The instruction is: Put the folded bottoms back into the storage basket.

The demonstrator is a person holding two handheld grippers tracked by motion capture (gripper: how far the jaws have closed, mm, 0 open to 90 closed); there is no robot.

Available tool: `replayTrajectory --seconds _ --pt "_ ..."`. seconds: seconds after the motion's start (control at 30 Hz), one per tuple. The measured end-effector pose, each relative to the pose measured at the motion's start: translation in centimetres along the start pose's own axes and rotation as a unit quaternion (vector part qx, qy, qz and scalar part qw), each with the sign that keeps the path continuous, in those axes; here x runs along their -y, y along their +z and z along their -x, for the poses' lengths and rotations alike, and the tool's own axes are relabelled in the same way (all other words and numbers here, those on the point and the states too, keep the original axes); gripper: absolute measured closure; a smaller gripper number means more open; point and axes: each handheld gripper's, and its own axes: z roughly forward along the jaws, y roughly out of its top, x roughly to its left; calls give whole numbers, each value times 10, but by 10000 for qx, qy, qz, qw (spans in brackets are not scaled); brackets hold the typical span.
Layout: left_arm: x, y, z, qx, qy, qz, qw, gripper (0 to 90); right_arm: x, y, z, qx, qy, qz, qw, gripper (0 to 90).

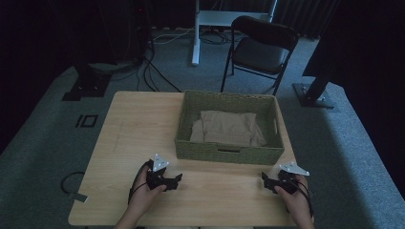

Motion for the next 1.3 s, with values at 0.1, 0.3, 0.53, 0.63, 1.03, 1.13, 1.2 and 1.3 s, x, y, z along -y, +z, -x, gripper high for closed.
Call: replayTrajectory --seconds 0.1,0.3,0.53,0.63,1.03,1.13,1.2,1.3 --pt "4 0 -4 -47 -74 -15 10000 152 3 1 4 83 80 -90 9999 130" --pt "12 -1 -13 -259 -189 -59 9995 151 6 3 8 187 131 -176 9996 131" --pt "21 0 -21 -545 -248 -218 9980 151 6 4 9 234 203 -223 9993 127" --pt "23 -3 -25 -882 -344 -230 9952 150 6 4 9 232 197 -226 9993 126" --pt "24 -3 -31 -1092 -665 -208 9916 150 6 5 9 236 200 -226 9993 122" --pt "23 -2 -28 -1210 -781 -206 9894 149 6 5 9 237 198 -226 9993 122" --pt "23 -2 -27 -1238 -811 -198 9888 149 6 5 9 236 195 -227 9993 122" --pt "23 -2 -27 -1243 -811 -199 9887 149 6 5 9 235 195 -225 9993 121"
